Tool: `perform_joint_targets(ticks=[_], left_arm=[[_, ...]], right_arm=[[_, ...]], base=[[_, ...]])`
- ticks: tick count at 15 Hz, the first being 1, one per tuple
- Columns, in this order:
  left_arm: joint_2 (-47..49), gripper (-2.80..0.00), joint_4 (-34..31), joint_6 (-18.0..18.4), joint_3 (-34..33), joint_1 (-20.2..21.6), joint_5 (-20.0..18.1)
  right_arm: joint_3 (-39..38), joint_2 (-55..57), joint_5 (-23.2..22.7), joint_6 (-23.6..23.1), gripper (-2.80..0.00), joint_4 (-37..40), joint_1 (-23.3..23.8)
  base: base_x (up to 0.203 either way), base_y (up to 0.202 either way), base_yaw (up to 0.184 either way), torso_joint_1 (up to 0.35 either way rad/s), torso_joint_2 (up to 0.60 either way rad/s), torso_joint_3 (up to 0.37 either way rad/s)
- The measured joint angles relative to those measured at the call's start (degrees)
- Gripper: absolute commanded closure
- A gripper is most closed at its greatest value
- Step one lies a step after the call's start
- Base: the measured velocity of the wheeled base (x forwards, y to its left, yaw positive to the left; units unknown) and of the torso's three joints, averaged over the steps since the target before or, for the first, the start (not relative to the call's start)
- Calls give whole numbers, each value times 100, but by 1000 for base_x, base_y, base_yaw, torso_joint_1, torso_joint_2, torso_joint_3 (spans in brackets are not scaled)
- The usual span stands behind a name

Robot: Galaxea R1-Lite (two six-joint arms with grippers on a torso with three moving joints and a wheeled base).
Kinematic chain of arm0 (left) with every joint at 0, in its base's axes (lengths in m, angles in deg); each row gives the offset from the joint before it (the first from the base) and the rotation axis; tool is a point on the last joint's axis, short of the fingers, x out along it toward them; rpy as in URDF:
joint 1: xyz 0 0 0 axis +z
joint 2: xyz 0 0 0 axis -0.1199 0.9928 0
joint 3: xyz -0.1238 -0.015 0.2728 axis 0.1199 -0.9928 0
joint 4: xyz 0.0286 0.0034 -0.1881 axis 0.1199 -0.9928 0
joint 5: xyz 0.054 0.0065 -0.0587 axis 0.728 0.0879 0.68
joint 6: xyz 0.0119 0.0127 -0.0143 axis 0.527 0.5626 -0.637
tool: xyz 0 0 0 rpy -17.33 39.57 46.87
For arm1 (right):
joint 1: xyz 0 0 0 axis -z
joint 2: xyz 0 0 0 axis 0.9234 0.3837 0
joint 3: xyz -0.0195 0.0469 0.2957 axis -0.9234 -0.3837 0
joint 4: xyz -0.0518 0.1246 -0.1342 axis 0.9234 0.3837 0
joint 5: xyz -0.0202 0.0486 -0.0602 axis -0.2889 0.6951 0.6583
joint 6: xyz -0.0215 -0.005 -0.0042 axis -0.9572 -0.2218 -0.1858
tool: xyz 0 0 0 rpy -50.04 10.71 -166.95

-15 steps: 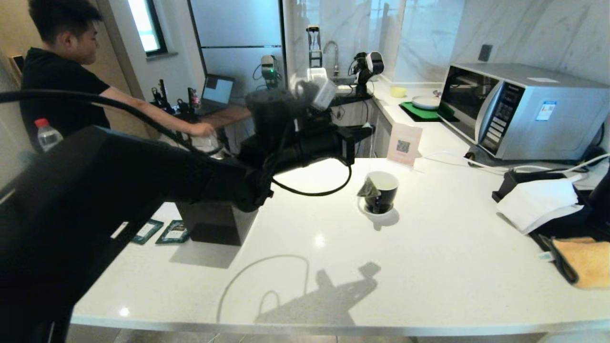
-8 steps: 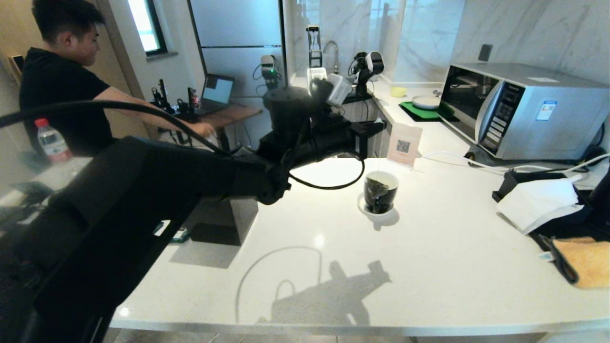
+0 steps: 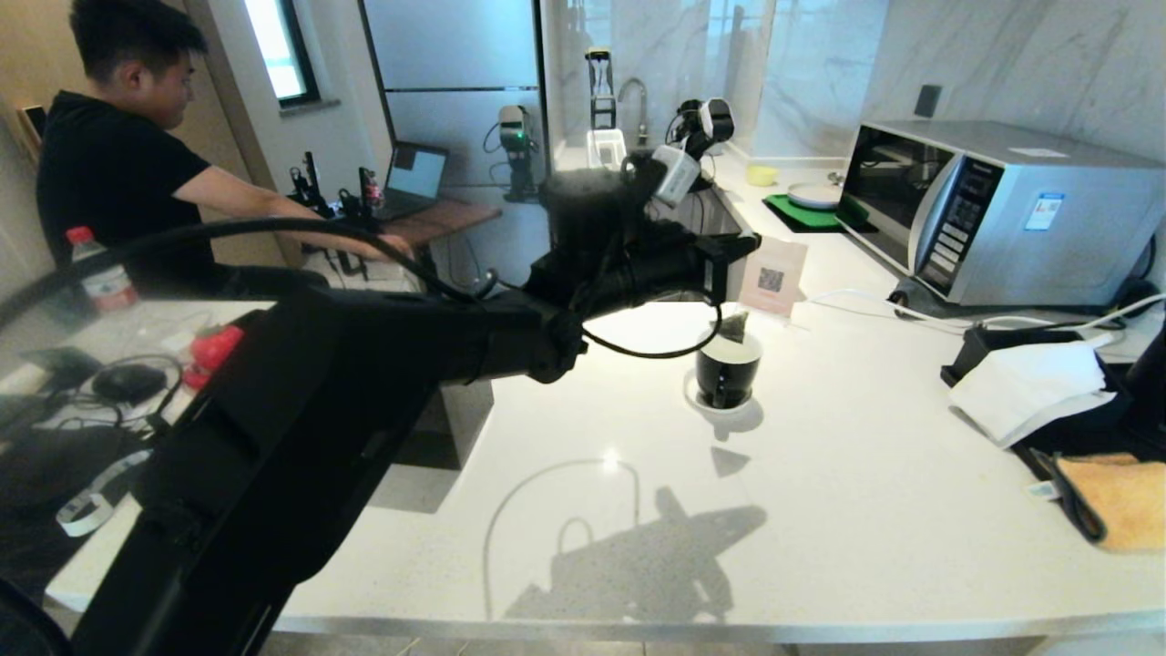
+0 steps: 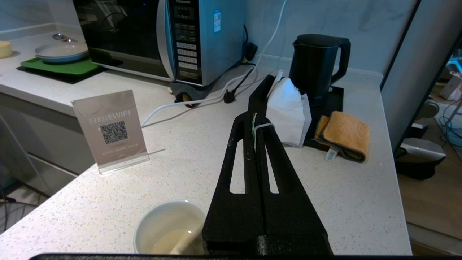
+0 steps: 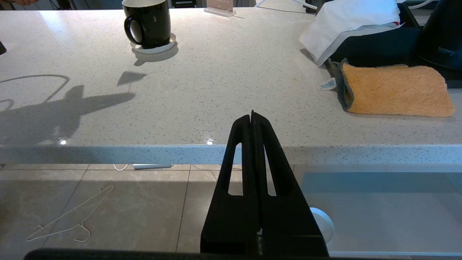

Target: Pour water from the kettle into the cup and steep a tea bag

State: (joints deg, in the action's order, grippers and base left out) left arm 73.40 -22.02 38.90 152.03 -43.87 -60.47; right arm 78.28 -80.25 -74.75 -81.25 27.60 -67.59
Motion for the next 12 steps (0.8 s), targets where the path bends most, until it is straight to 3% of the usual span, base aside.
perform_joint_targets(ticks=[12], left_arm=[[394, 0, 77, 122, 124, -16, 7]], right_arm=[[0, 0, 0, 2, 0, 0, 0]], base=[[0, 0, 0, 0, 0, 0]])
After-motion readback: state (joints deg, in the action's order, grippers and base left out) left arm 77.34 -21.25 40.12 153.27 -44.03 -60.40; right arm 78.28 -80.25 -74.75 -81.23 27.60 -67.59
